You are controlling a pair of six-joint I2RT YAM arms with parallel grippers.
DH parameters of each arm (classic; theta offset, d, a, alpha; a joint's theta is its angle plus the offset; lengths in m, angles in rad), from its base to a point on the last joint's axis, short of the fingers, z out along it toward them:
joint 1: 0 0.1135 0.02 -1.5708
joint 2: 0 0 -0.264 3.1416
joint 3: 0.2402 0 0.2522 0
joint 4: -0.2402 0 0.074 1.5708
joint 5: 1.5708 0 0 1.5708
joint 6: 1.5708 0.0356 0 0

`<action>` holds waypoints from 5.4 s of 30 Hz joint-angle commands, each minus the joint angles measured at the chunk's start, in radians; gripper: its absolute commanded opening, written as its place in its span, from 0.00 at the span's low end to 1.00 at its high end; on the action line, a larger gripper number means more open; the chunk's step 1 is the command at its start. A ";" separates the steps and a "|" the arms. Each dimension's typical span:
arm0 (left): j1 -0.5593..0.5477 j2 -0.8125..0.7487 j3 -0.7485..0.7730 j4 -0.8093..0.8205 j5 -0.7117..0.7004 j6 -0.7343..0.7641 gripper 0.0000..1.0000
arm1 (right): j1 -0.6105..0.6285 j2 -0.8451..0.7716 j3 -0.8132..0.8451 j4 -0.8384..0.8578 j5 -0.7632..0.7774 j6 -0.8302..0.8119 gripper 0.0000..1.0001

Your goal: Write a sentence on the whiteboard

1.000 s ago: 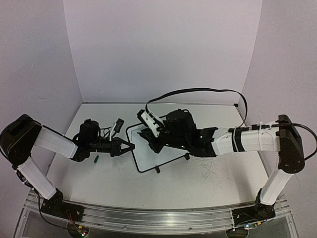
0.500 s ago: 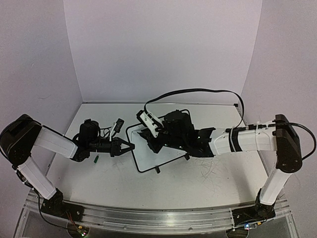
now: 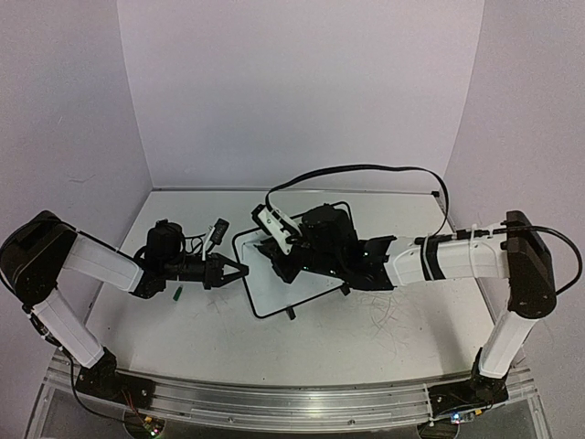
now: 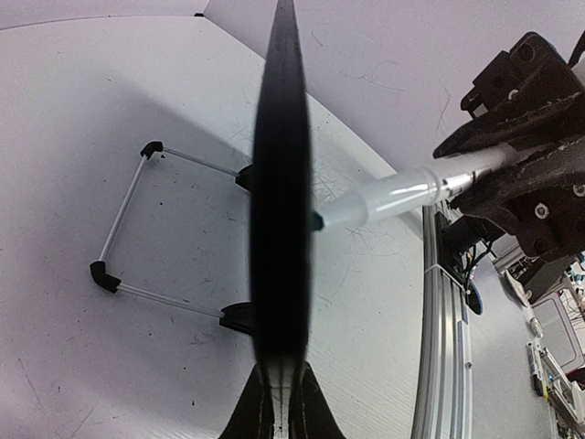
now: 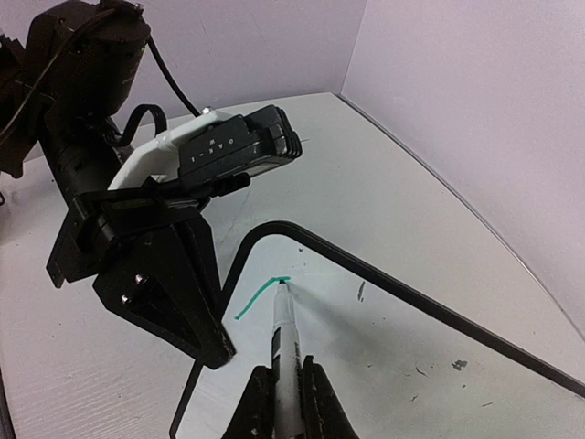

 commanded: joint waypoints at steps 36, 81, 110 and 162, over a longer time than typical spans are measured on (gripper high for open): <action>0.000 -0.036 -0.010 -0.006 -0.023 0.049 0.00 | -0.001 -0.024 -0.065 0.010 0.003 0.051 0.00; 0.000 -0.037 -0.019 -0.013 -0.026 0.059 0.00 | -0.035 -0.009 -0.006 0.028 0.074 0.053 0.00; 0.000 -0.042 -0.019 -0.015 -0.027 0.058 0.00 | -0.028 -0.052 -0.121 0.025 0.037 0.101 0.00; 0.000 -0.081 -0.021 -0.037 -0.050 0.049 0.00 | -0.057 -0.176 -0.150 0.043 -0.080 0.053 0.00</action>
